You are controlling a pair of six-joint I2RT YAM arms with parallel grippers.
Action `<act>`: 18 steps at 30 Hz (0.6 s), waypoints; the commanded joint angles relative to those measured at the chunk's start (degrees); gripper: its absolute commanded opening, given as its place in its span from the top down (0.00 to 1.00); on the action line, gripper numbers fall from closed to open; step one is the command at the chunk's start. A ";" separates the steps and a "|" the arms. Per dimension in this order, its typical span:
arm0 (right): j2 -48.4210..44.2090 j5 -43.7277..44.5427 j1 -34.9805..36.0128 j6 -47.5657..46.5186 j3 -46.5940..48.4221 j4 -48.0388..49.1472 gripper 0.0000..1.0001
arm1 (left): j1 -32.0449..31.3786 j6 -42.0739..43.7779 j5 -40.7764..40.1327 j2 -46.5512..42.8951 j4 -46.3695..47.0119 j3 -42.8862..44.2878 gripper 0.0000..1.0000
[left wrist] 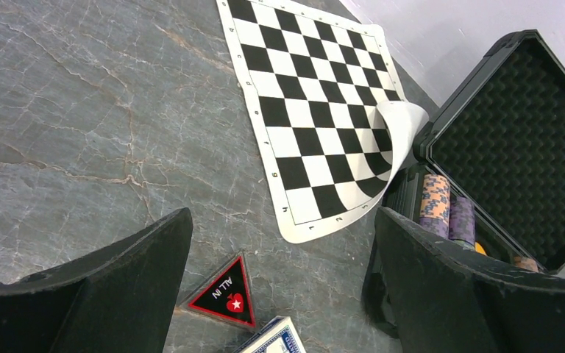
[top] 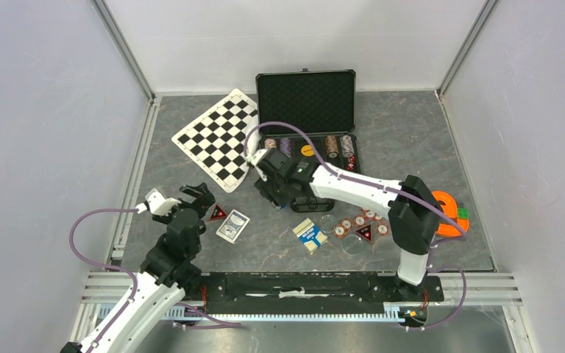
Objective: Pack up texas hold em set
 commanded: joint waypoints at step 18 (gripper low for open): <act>4.50 -0.18 -19.85 -7.88 4.06 -0.44 0.62 | 0.07 1.83 -0.95 1.36 4.12 -0.78 0.00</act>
